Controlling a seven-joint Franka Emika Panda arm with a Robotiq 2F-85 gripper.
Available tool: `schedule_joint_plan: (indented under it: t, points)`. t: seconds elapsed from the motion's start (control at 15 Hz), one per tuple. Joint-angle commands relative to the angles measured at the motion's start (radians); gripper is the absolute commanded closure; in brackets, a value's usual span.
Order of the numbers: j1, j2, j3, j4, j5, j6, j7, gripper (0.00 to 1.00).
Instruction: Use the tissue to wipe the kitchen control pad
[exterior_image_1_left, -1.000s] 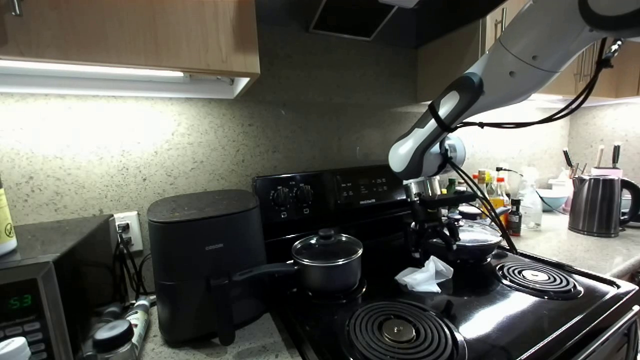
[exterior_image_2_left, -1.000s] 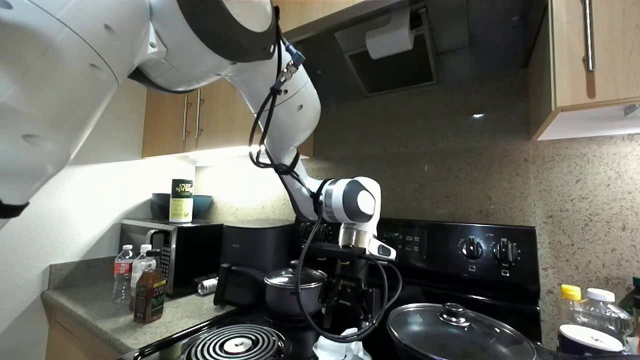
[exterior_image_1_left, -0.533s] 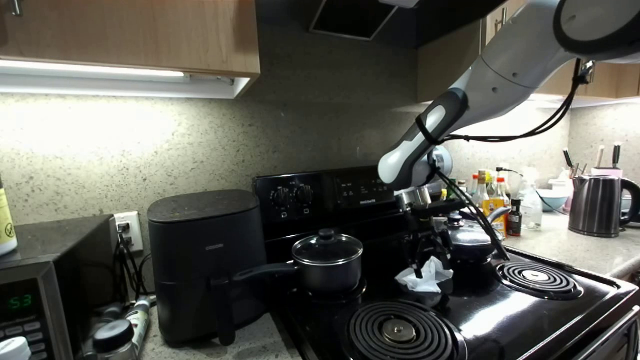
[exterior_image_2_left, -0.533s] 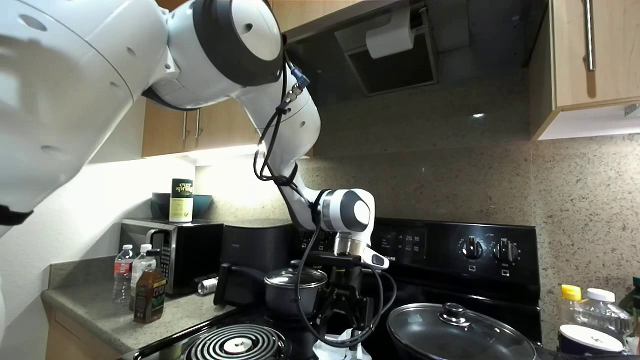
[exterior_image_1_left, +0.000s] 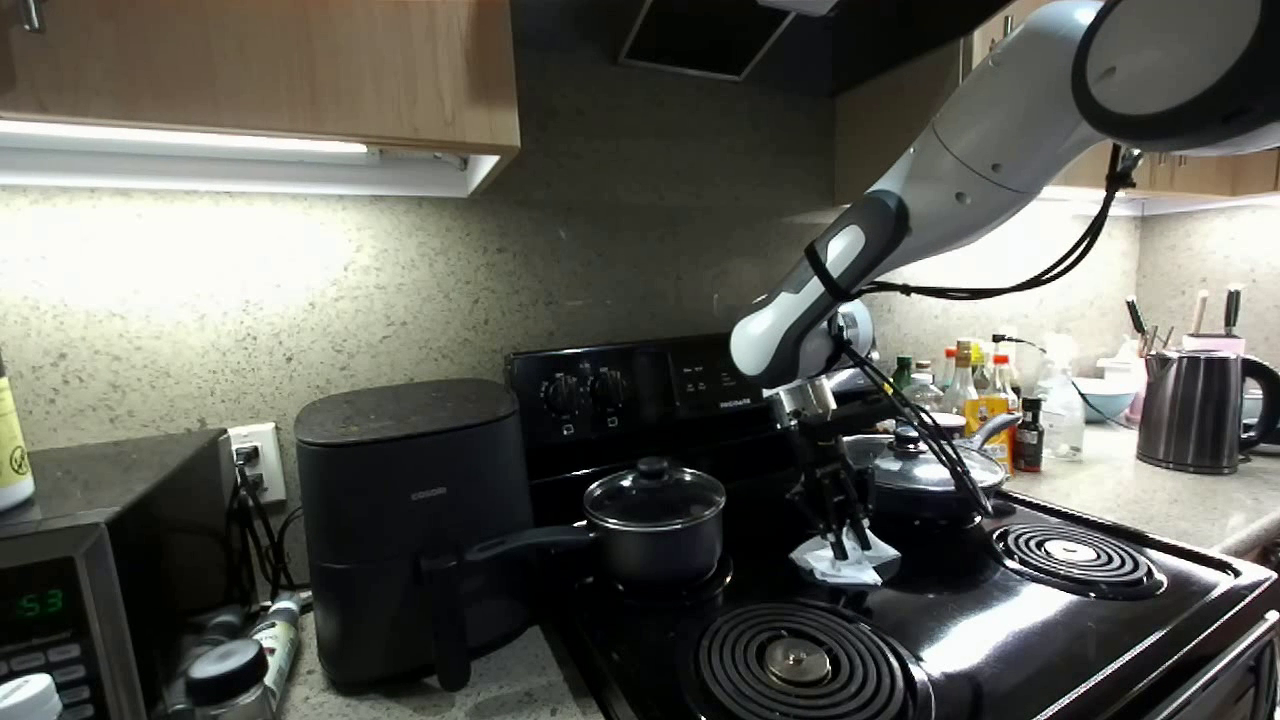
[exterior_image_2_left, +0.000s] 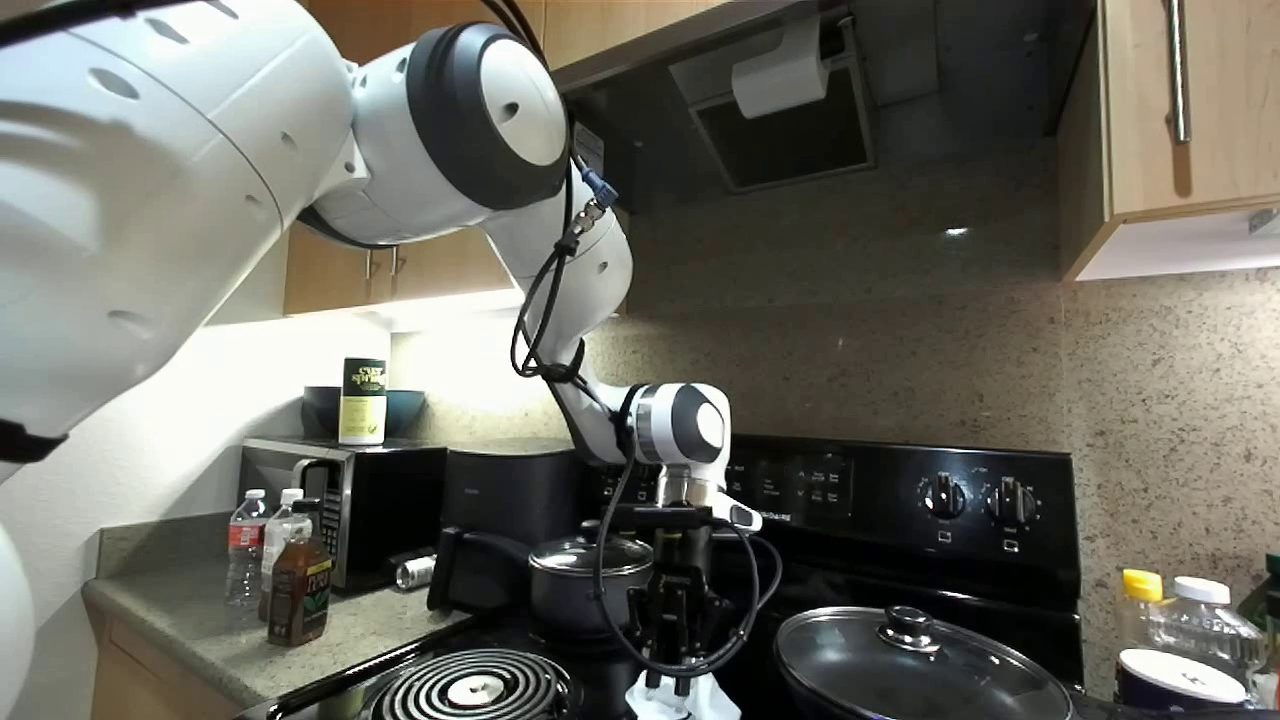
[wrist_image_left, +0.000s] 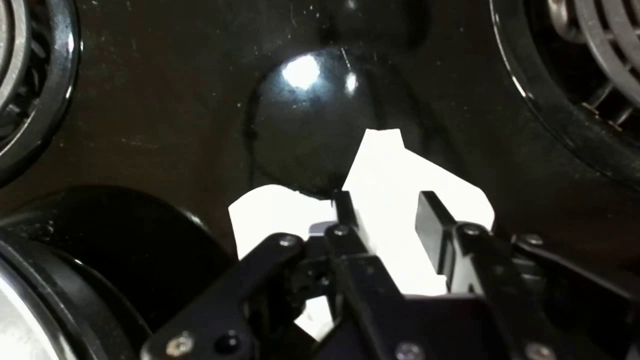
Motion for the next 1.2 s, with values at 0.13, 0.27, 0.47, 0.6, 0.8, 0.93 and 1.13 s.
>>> schedule_joint_plan:
  t: [0.13, 0.27, 0.47, 0.6, 0.8, 0.93, 1.13]
  points:
    - [-0.003, 0.027, -0.002, 0.039, -0.027, -0.041, 0.013, 0.95]
    - [-0.003, 0.031, -0.013, 0.04, -0.034, -0.054, 0.033, 0.69]
    - [-0.01, 0.027, -0.005, 0.028, -0.022, -0.033, 0.007, 0.88]
    - [-0.006, 0.031, -0.007, 0.034, -0.028, -0.012, 0.015, 0.52]
    - [0.001, 0.029, -0.007, 0.039, -0.035, 0.022, 0.021, 0.32]
    - [0.004, 0.034, -0.006, 0.044, -0.038, 0.034, 0.019, 0.19]
    - [0.005, 0.047, -0.005, 0.052, -0.041, 0.028, 0.016, 0.06]
